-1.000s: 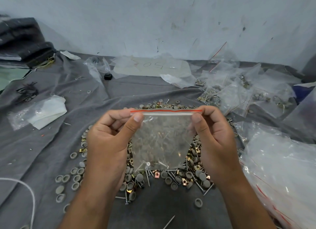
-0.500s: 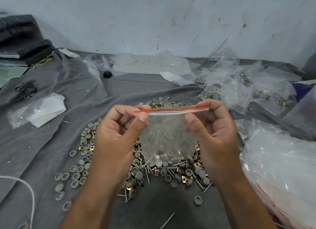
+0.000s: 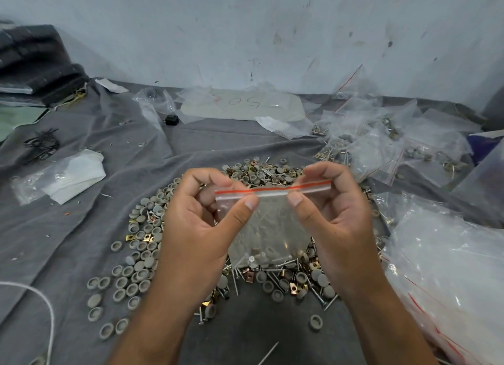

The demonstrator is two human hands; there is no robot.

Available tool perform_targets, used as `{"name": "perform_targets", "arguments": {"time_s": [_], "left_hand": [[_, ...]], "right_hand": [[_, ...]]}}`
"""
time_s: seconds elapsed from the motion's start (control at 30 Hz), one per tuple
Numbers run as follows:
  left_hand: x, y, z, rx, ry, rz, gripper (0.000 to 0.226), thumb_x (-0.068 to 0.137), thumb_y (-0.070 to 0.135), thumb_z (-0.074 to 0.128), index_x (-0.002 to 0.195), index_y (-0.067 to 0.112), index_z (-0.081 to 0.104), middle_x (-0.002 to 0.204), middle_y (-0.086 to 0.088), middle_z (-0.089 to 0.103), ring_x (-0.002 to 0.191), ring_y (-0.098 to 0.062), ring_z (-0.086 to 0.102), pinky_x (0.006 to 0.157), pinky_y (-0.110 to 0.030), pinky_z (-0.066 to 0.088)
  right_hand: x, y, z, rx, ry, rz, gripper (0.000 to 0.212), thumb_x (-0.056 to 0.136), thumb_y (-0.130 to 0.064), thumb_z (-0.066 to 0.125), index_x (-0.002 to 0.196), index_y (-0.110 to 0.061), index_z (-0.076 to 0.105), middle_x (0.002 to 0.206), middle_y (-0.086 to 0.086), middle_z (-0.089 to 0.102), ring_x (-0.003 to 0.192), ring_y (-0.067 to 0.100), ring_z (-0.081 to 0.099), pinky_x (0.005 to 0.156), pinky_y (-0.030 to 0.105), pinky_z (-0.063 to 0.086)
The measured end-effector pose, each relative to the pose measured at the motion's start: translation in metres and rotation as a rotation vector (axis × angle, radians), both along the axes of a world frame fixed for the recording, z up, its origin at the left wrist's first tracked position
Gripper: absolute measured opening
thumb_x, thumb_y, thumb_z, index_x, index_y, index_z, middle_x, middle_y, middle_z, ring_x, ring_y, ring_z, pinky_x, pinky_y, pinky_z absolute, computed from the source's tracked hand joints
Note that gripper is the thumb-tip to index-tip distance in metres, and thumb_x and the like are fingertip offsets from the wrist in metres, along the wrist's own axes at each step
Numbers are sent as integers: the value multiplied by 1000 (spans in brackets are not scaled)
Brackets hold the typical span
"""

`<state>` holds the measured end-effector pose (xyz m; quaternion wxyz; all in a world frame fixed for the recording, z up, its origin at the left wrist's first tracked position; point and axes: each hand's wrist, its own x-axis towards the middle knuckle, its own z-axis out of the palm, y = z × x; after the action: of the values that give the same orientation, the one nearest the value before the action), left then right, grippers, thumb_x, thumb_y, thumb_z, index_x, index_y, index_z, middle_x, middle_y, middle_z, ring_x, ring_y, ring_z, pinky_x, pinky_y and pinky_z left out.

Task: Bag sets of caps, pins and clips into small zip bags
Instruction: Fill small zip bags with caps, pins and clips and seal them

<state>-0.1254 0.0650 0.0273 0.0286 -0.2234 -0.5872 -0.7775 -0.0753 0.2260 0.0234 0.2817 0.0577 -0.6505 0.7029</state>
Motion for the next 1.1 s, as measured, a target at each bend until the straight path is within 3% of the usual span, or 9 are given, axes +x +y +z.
{"name": "perform_targets", "arguments": {"time_s": [0.1,0.33,0.53,0.67,0.8,0.93,1.03,1.1], "left_hand": [[1,0,2,-13,15,-8,25,77,24,77,93,27,59,92,-3,75,77,-9,68,66,-20,55],[3,1,1,-21,-8,-62,41,76,22,86,106,22,58,98,-8,75,91,-21,73,73,-25,58],[2,-2,2,-47,8,-25,34,73,22,83,96,30,59,90,-7,76,78,-20,75,64,-23,57],[2,-2,0,-23,-22,5,35,67,25,84,91,30,59,83,-8,77,72,-18,75,59,-21,56],[-4,-8,-1,-64,-47,-80,34,78,25,80,108,37,68,84,-7,78,83,-17,76,69,-20,57],[-9,-14,-2,-152,-29,-139,38,86,30,72,123,38,66,89,-6,78,95,-12,74,83,-16,53],[-11,-16,-3,-166,-30,-218,39,88,35,67,128,36,64,98,-8,78,107,-16,71,101,-18,45],[-10,-16,-2,-173,-18,-279,36,95,33,61,131,34,63,107,-6,76,112,-17,68,97,-18,47]], "right_hand": [[1,0,1,3,-47,7,38,79,-29,78,114,-32,63,101,-3,73,91,11,71,75,21,57],[1,-6,1,-12,-52,-3,36,78,-27,81,108,-35,64,95,4,74,85,20,71,73,27,58],[2,-4,1,15,-84,82,46,77,-27,84,117,-35,63,103,6,77,97,22,75,79,26,59],[0,-1,1,52,-82,38,48,74,-28,88,114,-34,63,98,4,78,92,20,76,75,23,59],[2,10,5,17,-126,62,42,75,-31,82,113,-34,66,93,1,78,85,10,75,72,17,56],[7,24,7,95,-210,177,29,90,-30,66,118,-32,69,94,-5,77,83,3,69,72,13,52],[9,31,7,71,-230,217,31,94,-36,63,123,-29,69,108,5,76,97,19,68,85,24,55],[10,34,7,14,-228,258,40,93,-47,67,126,-26,69,117,12,73,108,27,67,96,35,52]]}}
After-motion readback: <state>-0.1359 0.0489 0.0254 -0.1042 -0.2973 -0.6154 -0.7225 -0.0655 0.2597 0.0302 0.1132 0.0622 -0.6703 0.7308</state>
